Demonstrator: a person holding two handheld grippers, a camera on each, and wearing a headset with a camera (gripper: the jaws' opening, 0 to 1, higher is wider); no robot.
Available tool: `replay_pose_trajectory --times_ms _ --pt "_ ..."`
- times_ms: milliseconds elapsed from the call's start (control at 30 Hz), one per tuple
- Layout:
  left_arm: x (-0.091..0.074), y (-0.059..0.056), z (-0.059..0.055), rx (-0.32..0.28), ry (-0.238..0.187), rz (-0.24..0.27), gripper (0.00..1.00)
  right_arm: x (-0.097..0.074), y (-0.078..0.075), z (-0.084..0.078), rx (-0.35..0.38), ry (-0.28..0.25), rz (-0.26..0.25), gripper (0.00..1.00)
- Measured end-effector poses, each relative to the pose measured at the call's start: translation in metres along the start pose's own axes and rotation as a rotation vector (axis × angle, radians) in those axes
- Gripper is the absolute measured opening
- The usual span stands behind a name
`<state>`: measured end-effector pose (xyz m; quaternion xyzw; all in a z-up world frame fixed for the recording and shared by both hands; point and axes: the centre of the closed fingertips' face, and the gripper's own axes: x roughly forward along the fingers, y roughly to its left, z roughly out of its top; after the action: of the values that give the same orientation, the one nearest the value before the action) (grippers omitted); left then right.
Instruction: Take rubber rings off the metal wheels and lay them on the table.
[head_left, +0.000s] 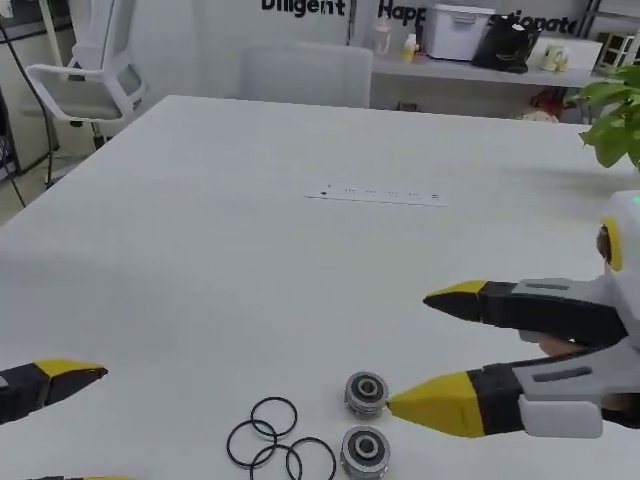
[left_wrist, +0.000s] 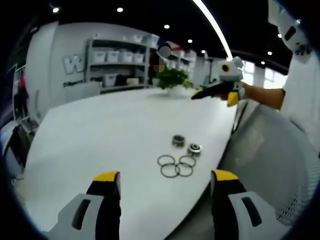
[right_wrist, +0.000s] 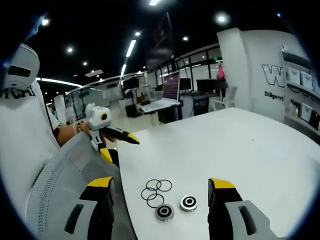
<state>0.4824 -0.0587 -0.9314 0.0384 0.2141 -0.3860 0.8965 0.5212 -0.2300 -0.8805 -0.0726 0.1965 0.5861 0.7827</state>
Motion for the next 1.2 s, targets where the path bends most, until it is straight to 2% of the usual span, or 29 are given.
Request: replay_pose_trajectory --times_ms 200,300,533,733,867,1033,1200 --pt "0.0 -0.002 0.0 0.005 0.002 -0.002 0.75 -0.014 -0.005 -0.013 0.012 0.001 -0.041 0.87" --pt "0.001 -0.002 0.001 0.008 0.003 -0.002 0.75 -0.021 -0.01 -0.021 0.048 -0.019 -0.067 0.87" --pt "0.002 -0.003 0.001 0.011 0.004 -0.004 0.75 -0.03 -0.018 -0.042 0.114 -0.024 -0.121 0.93" --pt "0.002 -0.005 0.005 0.008 -0.01 -0.009 0.76 -0.034 -0.017 -0.064 0.137 0.023 -0.15 0.96" --pt "0.002 -0.006 0.005 0.01 -0.003 -0.01 0.76 -0.035 -0.017 -0.079 0.178 0.048 -0.16 0.99" --pt "0.001 -0.005 0.003 0.01 -0.002 -0.007 0.76 -0.038 -0.019 -0.093 0.193 0.075 -0.175 0.99" --pt "0.0 -0.005 0.001 0.009 0.003 -0.008 0.76 -0.043 -0.027 -0.11 0.21 0.124 -0.206 0.96"
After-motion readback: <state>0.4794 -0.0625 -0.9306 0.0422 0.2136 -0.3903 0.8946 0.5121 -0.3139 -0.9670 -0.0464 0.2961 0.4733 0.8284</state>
